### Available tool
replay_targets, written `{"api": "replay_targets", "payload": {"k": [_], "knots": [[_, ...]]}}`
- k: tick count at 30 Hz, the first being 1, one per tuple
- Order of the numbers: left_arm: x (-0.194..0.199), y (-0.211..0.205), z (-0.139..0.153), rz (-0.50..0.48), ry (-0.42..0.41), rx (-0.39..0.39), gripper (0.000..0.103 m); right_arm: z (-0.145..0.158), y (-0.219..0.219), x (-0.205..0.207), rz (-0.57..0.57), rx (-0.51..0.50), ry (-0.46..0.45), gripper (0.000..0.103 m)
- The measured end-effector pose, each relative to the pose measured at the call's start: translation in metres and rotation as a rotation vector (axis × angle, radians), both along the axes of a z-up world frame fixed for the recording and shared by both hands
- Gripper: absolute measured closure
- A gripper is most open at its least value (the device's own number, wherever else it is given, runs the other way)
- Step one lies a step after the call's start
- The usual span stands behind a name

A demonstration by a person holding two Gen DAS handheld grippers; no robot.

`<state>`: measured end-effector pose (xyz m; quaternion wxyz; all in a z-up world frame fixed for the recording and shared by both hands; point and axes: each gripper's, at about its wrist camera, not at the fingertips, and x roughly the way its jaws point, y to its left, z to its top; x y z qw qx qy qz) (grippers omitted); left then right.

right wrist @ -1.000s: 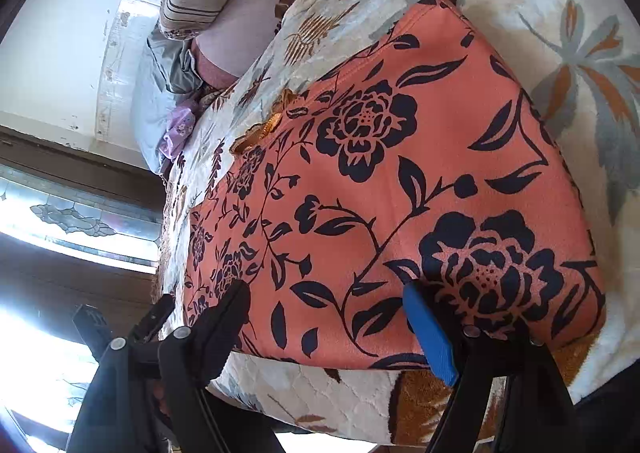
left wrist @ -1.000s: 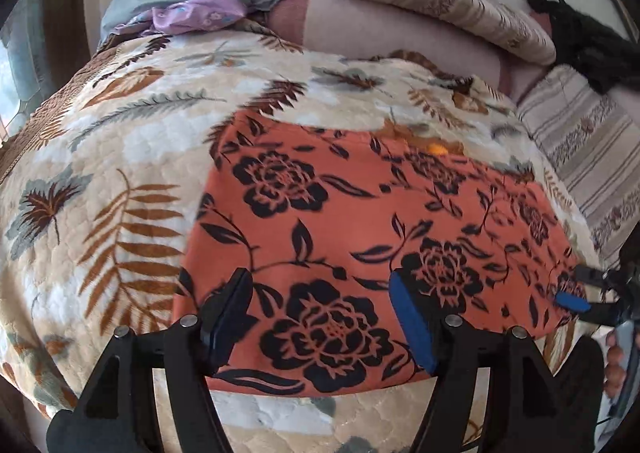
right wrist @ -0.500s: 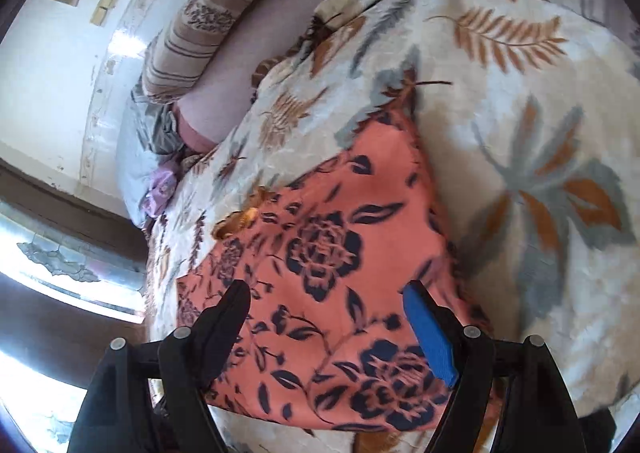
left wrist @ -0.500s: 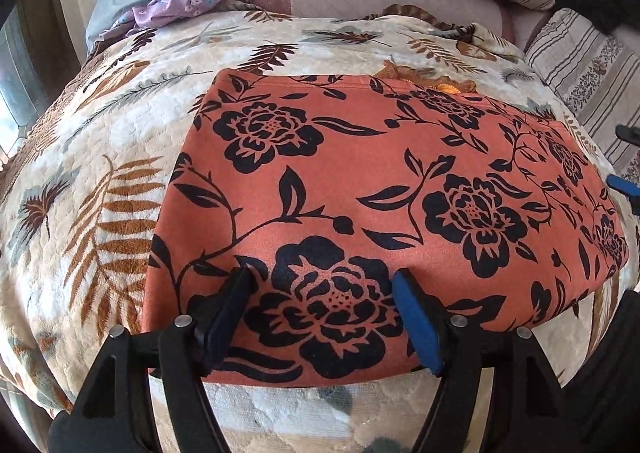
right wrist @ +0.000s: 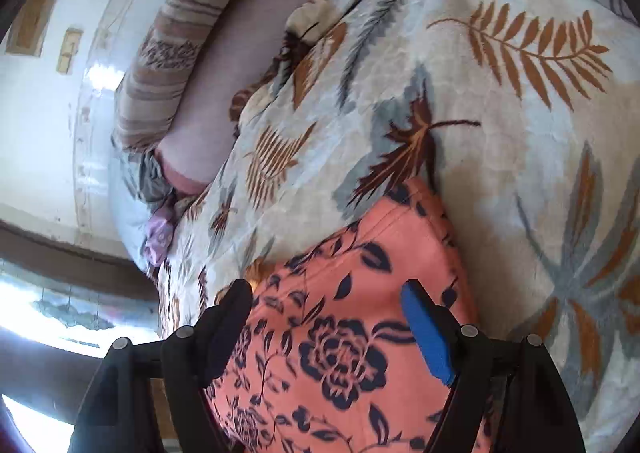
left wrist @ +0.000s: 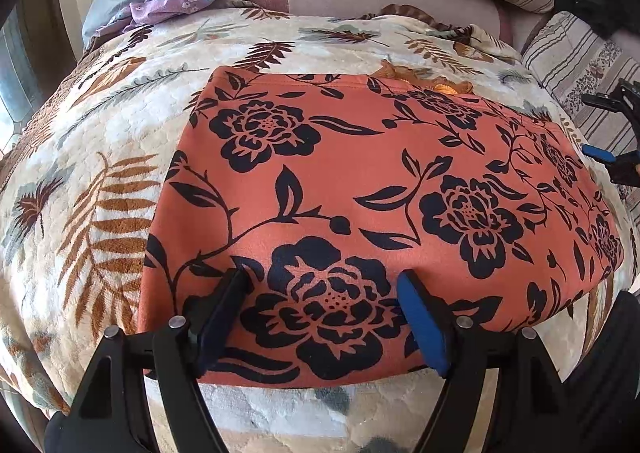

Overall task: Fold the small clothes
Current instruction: 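Smooth the folded shirt flat with both open grippers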

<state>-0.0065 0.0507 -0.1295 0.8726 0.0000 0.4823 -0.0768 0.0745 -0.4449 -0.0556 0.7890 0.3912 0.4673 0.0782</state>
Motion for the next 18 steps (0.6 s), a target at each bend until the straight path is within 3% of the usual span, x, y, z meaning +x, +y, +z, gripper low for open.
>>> {"api": "replay_targets", "payload": {"k": [4, 8, 10, 12, 14, 18], "knots": [[0.000, 0.003, 0.009, -0.002, 0.016, -0.019, 0.023, -0.004, 0.046, -0.036, 0.120, 0.064, -0.013, 0.023], [-0.012, 0.024, 0.035, 0.057, -0.069, -0.087, 0.023, -0.027, 0.060, -0.068, 0.145, 0.072, 0.039, 0.023], [-0.013, 0.038, 0.031, 0.104, -0.068, -0.081, 0.023, -0.041, 0.053, -0.080, 0.112, 0.076, 0.071, 0.023], [-0.007, 0.050, 0.008, 0.142, 0.030, -0.041, 0.023, -0.047, 0.038, -0.090, 0.062, 0.086, 0.079, 0.023], [-0.010, 0.052, 0.002, 0.158, 0.019, 0.053, 0.023, -0.046, 0.023, -0.097, 0.018, 0.086, 0.081, 0.023], [-0.017, 0.067, 0.006, 0.199, 0.040, -0.032, 0.023, -0.034, 0.000, -0.108, -0.035, 0.056, 0.075, 0.023]]}}
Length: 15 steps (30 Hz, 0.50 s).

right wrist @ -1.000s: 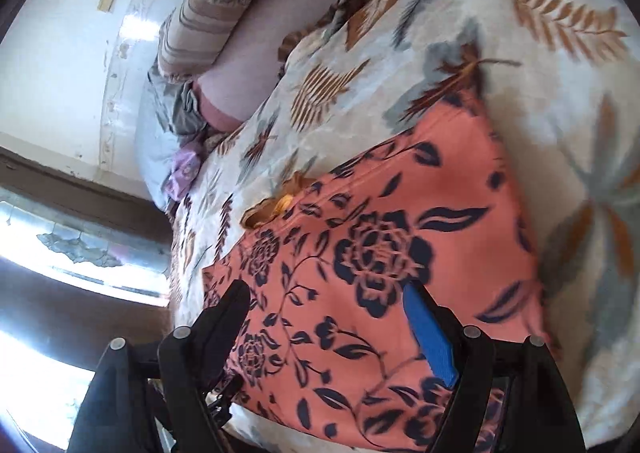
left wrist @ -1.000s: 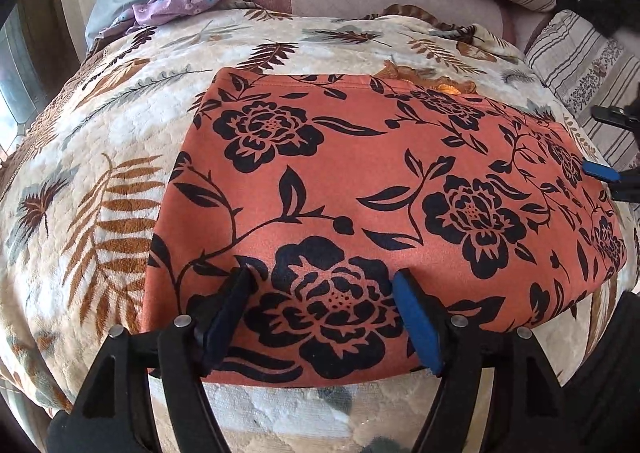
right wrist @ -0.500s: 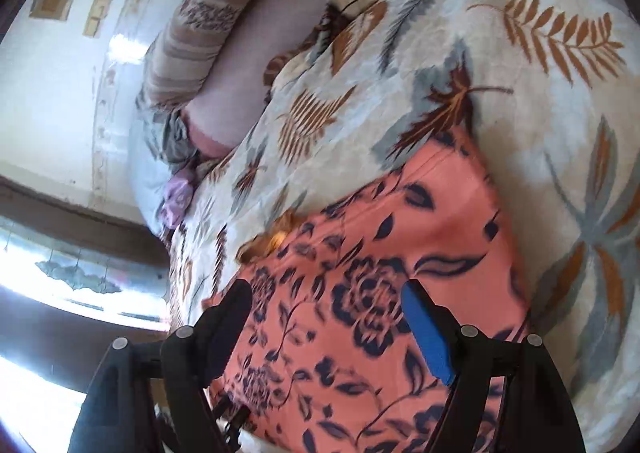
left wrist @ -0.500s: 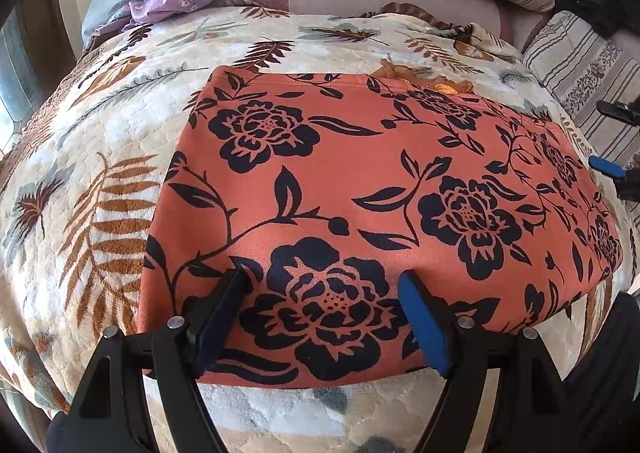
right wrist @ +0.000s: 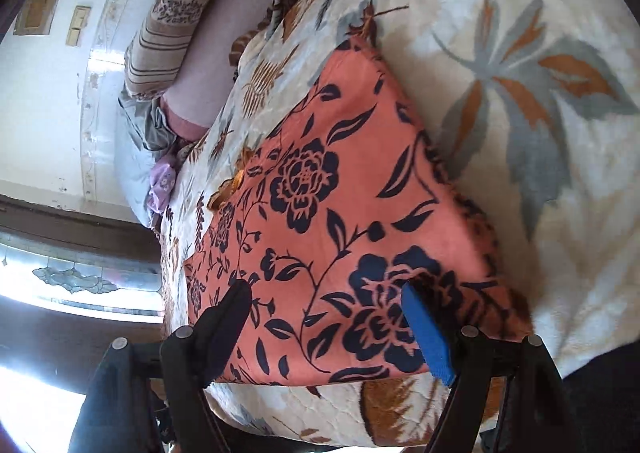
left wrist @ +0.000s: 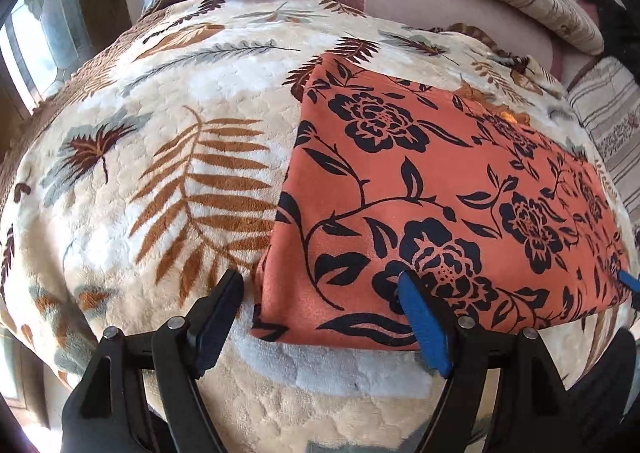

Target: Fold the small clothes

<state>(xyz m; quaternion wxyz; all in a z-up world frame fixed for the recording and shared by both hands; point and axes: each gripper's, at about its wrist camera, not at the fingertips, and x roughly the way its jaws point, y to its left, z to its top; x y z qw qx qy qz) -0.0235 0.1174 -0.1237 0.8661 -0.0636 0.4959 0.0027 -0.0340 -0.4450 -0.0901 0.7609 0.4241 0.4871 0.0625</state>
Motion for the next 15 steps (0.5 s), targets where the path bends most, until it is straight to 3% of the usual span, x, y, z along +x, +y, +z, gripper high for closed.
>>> {"api": "replay_targets", "payload": {"k": [4, 8, 11, 15], "knots": [[-0.009, 0.000, 0.021, 0.015, -0.069, 0.018, 0.023, 0.025, 0.015, 0.012, 0.045, 0.019, -0.060, 0.022], [-0.005, -0.016, 0.046, -0.041, -0.132, 0.000, 0.023, 0.035, 0.057, 0.052, 0.149, 0.078, -0.089, 0.021], [0.007, -0.036, 0.052, -0.090, -0.150, -0.011, 0.023, 0.022, 0.097, 0.092, 0.240, 0.145, -0.043, 0.020], [0.026, -0.057, 0.039, -0.126, -0.133, -0.022, 0.023, -0.010, 0.144, 0.132, 0.363, 0.225, 0.056, 0.020]]}}
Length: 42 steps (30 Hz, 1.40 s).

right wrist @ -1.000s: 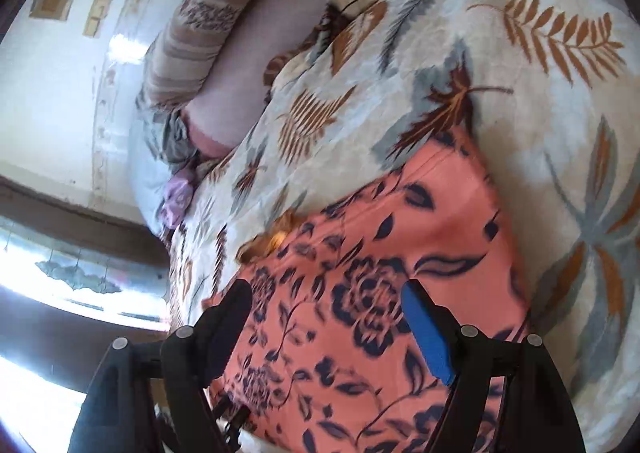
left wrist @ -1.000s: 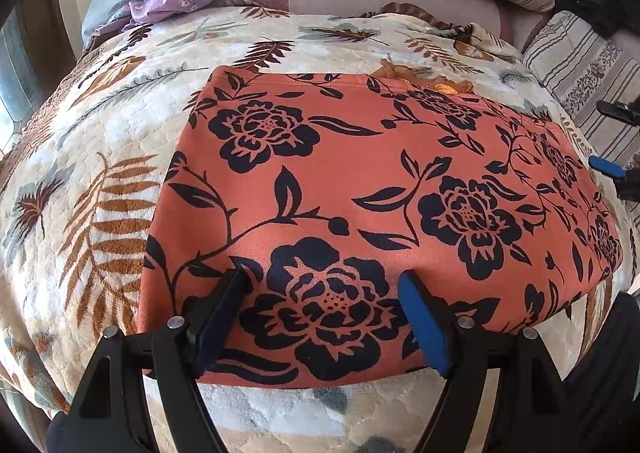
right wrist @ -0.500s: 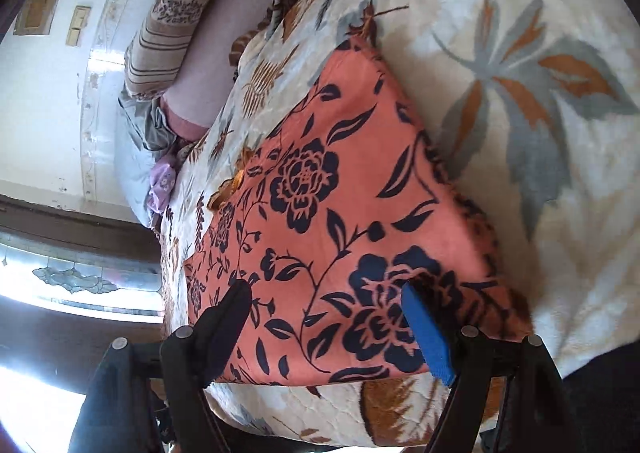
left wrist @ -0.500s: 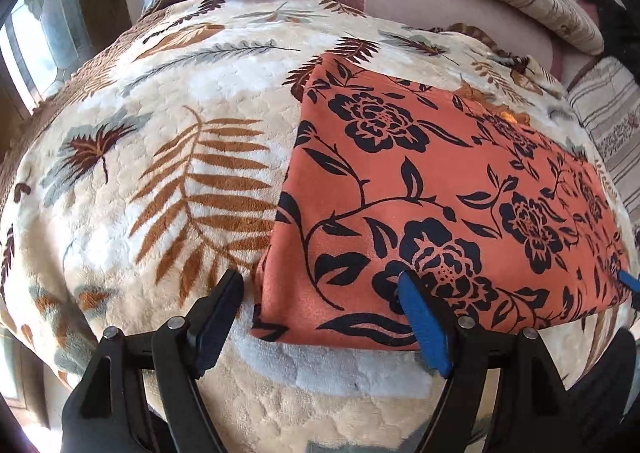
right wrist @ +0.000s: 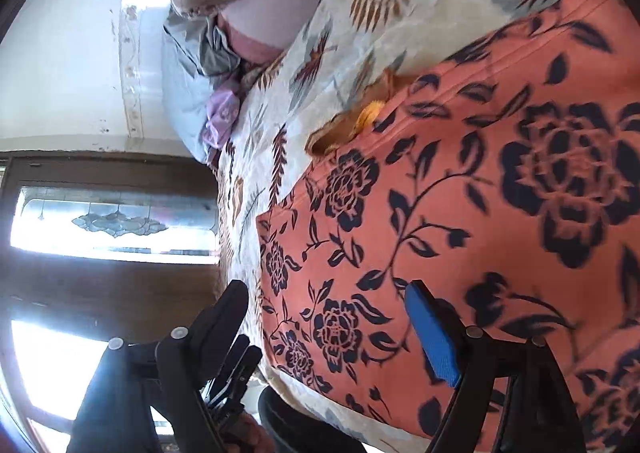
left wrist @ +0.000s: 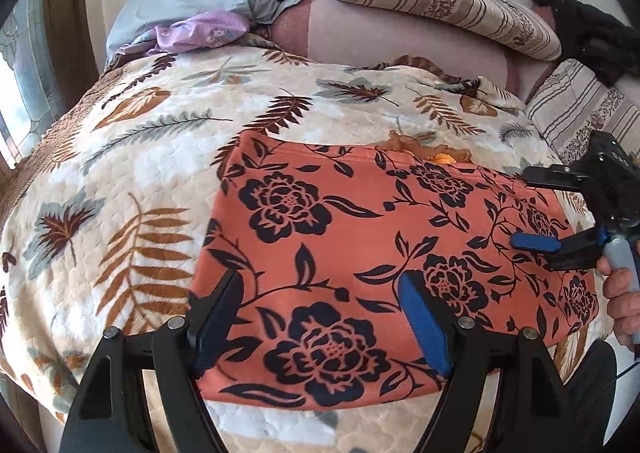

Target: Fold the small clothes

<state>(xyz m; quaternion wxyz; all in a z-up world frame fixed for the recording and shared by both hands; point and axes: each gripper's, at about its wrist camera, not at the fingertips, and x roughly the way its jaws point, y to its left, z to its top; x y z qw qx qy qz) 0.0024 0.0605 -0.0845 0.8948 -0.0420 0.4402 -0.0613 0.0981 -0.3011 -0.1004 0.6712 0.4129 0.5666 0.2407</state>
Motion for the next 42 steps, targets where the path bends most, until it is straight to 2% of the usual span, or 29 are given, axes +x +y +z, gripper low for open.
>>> {"api": "replay_targets", "payload": {"k": [2, 3, 5, 7, 9, 10, 14, 17, 19, 21, 22, 24, 26, 27, 30, 36, 38, 42], "knots": [[0.009, -0.004, -0.013, 0.001, 0.043, -0.005, 0.023, -0.006, -0.003, 0.019, 0.006, -0.046, -0.016, 0.020], [0.013, -0.004, -0.020, 0.004, 0.061, -0.004, 0.023, -0.010, -0.017, 0.030, -0.041, -0.094, -0.028, 0.020], [0.019, -0.003, -0.037, 0.030, 0.122, 0.021, 0.023, -0.021, -0.059, 0.045, -0.197, -0.052, -0.009, 0.022], [0.015, 0.000, -0.040, 0.026, 0.099, 0.001, 0.023, -0.013, -0.098, 0.048, -0.324, -0.103, -0.034, 0.021], [0.012, -0.001, -0.041, 0.009, 0.086, 0.013, 0.023, -0.012, -0.123, 0.043, -0.376, -0.091, -0.030, 0.020], [0.011, -0.002, -0.042, 0.002, 0.080, 0.023, 0.023, -0.010, -0.130, 0.039, -0.381, -0.115, -0.017, 0.020], [0.008, 0.000, -0.037, -0.001, 0.083, 0.025, 0.023, 0.014, -0.135, 0.005, -0.378, -0.222, -0.084, 0.020], [-0.005, 0.013, -0.021, 0.033, 0.038, -0.017, 0.023, 0.034, -0.122, -0.032, -0.286, -0.202, -0.141, 0.020], [-0.013, 0.024, -0.018, 0.062, 0.016, -0.013, 0.023, 0.039, -0.103, -0.057, -0.208, -0.163, -0.168, 0.020], [-0.012, 0.038, -0.036, 0.096, 0.093, 0.009, 0.023, 0.033, -0.090, -0.080, -0.141, -0.142, -0.167, 0.020], [-0.012, 0.042, -0.044, 0.092, 0.121, 0.007, 0.023, 0.026, -0.090, -0.089, -0.136, -0.170, -0.158, 0.020], [-0.020, 0.037, -0.035, 0.070, 0.088, 0.058, 0.023, 0.006, -0.102, -0.106, -0.212, -0.283, -0.064, 0.020], [-0.028, 0.035, -0.022, 0.073, 0.053, 0.055, 0.023, 0.006, -0.111, -0.125, -0.268, -0.219, -0.078, 0.020], [-0.031, 0.036, -0.018, 0.073, 0.041, 0.042, 0.023, 0.013, -0.111, -0.134, -0.277, -0.225, -0.104, 0.020], [-0.032, 0.040, -0.013, 0.106, 0.048, 0.042, 0.023, 0.026, -0.104, -0.161, -0.287, -0.180, -0.145, 0.019], [-0.030, 0.029, -0.004, 0.109, 0.044, 0.005, 0.023, 0.002, -0.090, -0.191, -0.303, -0.161, -0.061, 0.018], [-0.027, 0.016, -0.002, 0.081, 0.040, -0.002, 0.023, -0.007, -0.097, -0.189, -0.352, -0.180, -0.032, 0.018], [-0.017, -0.016, 0.001, 0.013, 0.030, -0.006, 0.023, -0.022, -0.124, -0.180, -0.498, -0.134, 0.012, 0.018]]}}
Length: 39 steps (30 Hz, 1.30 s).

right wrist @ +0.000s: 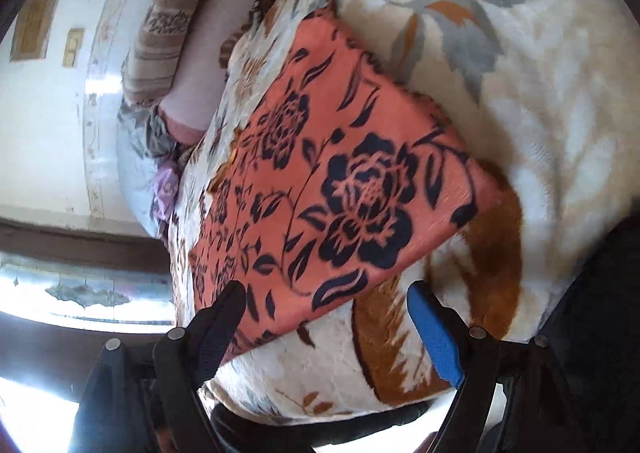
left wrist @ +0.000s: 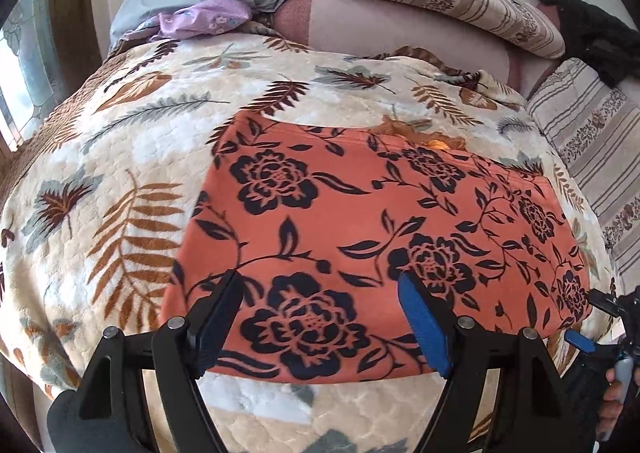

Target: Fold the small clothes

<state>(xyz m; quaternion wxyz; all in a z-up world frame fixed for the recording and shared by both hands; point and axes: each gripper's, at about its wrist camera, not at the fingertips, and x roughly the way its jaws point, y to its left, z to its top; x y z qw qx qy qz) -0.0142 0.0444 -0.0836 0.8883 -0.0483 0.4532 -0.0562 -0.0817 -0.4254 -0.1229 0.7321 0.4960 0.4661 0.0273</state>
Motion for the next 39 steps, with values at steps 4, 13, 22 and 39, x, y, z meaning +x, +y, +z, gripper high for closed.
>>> {"api": "replay_targets", "payload": {"k": [4, 13, 22, 39], "knots": [[0.012, -0.033, 0.002, -0.041, 0.000, -0.032, 0.023, -0.009, -0.017, 0.003, -0.096, 0.087, -0.009, 0.018], [0.030, -0.104, -0.034, -0.168, 0.074, 0.117, 0.023, 0.026, -0.002, 0.028, 0.002, -0.205, -0.076, 0.092], [0.035, -0.123, -0.044, -0.195, 0.062, 0.152, 0.016, 0.011, -0.025, 0.000, 0.066, -0.162, -0.044, 0.039], [0.032, -0.122, -0.046, -0.197, 0.045, 0.139, 0.016, 0.007, -0.061, 0.214, 0.365, -0.190, 0.017, 0.040]]}}
